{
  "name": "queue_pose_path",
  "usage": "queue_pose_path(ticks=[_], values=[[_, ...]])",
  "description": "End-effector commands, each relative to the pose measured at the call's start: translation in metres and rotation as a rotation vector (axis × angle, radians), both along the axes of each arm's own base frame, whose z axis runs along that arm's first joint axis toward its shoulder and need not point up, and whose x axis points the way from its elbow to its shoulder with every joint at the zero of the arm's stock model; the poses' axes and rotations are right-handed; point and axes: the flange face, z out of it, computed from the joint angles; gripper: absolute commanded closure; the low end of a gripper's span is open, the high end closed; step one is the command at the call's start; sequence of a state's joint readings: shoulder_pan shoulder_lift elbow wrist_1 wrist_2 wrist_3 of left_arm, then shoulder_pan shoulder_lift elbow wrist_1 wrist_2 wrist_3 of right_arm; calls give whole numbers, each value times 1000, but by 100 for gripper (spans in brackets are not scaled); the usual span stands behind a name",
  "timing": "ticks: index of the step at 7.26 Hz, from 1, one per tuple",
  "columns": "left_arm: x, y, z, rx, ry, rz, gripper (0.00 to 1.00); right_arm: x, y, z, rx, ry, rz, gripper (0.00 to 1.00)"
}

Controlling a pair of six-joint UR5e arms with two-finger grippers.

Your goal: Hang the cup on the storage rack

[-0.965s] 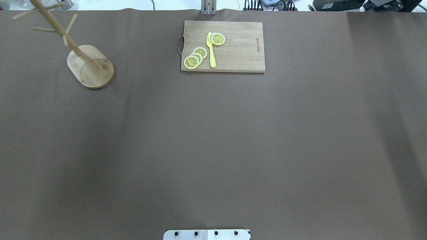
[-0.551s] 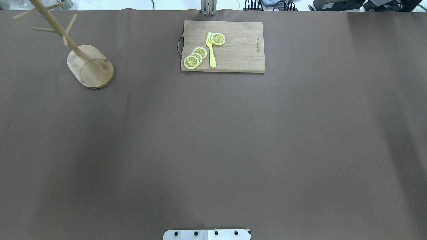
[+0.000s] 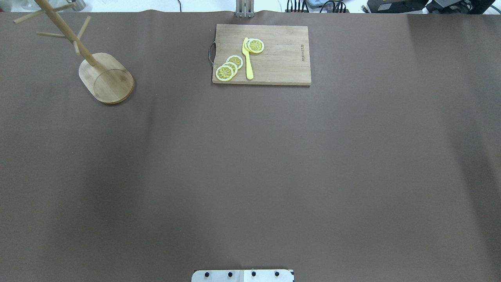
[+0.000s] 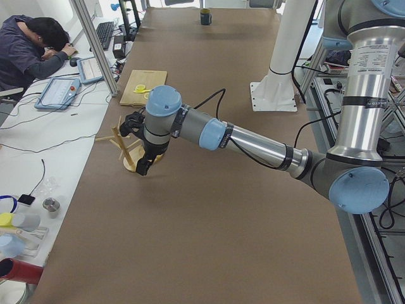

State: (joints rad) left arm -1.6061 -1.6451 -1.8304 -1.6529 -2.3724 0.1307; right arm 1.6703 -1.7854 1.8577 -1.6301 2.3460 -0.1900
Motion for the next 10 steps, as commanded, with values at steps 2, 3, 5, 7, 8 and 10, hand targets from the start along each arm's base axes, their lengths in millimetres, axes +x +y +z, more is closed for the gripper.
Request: queue_pose_path(ticks=[2,3,5,7,8,10], values=[[0,1,0,9,-1,2,1,24,-33,114,78,1,-77,0],[0,1,-1,11,-1,2,1,27,-44,154,107,7,-77,0],[0,2,-2,12,-1,2,1,27,-50,195,119,7,-76,0],[0,2,-2,11,0,1,1,26,-45,196,112,8,-71,0],[0,1,-3,14,1,3,1,25,-43,200,108,11,-79,0],[0,1,-2,10,1,2,1,20,-45,200,110,13,-91,1]])
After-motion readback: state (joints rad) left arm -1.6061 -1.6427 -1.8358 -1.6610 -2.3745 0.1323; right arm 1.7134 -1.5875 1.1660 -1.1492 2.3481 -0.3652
